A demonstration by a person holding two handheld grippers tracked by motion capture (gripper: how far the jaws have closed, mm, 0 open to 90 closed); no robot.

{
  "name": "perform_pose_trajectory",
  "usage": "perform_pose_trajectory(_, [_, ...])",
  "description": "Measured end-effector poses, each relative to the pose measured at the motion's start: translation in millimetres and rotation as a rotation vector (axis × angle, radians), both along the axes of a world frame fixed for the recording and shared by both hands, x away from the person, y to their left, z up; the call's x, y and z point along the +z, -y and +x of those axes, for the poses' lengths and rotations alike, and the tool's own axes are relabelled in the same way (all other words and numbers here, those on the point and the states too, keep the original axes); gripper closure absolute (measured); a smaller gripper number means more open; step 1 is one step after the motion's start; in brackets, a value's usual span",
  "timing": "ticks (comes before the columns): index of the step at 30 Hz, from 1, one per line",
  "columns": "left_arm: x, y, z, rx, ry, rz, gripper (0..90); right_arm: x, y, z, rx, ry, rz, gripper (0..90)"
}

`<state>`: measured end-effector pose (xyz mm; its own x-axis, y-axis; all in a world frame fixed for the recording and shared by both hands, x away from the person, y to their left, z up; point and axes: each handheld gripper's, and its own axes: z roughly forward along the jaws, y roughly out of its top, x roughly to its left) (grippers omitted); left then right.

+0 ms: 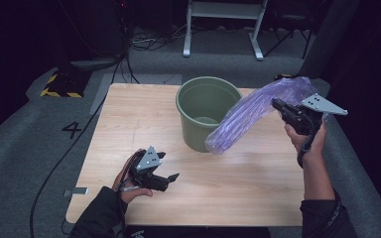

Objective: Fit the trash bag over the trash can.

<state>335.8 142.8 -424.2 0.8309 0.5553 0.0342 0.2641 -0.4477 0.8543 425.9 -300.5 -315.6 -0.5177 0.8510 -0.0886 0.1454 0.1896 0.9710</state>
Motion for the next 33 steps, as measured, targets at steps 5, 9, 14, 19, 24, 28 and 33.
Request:
perform_pose_trajectory(5, [15.5, 9.7, 2.0, -0.013, 0.042, -0.018, 16.0, 0.8, 0.3, 1.2, -0.004, 0.0, 0.001, 90.0])
perform_pose_trajectory(9, [34.1, 12.8, -3.7, -0.02, 0.127, -0.101, 18.3, 1.2, -1.3, 3.2, -0.003, -0.005, -0.002, 90.0])
perform_pose_trajectory(14, [58.0, 21.3, -4.9, -0.045, 0.164, -0.121, 18.0, 2.7, -4.1, 5.1, -0.007, -0.005, -0.01, 90.0])
perform_pose_trajectory(19, [81.3, 37.1, -1.6, -0.079, 0.198, -0.103, 17.6, 5.8, -7.2, 6.1, -0.012, 0.001, -0.016, 90.0])
perform_pose_trajectory(24, [104.5, 55.1, 1.8, -0.118, 0.225, -0.112, 17.6, 7.8, -9.4, 6.9, -0.014, 0.002, -0.027, 90.0])
perform_pose_trajectory(28, [109.1, 74.7, 12.5, -0.141, 0.195, -0.068, 16.7, 8.2, -9.0, 7.9, -0.02, 0.001, -0.021, 90.0])
perform_pose_trajectory(33, [106.7, 94.7, 24.2, -0.157, 0.176, -0.032, 16.7, 9.3, -8.6, 7.6, -0.019, 0.003, -0.017, 90.0])
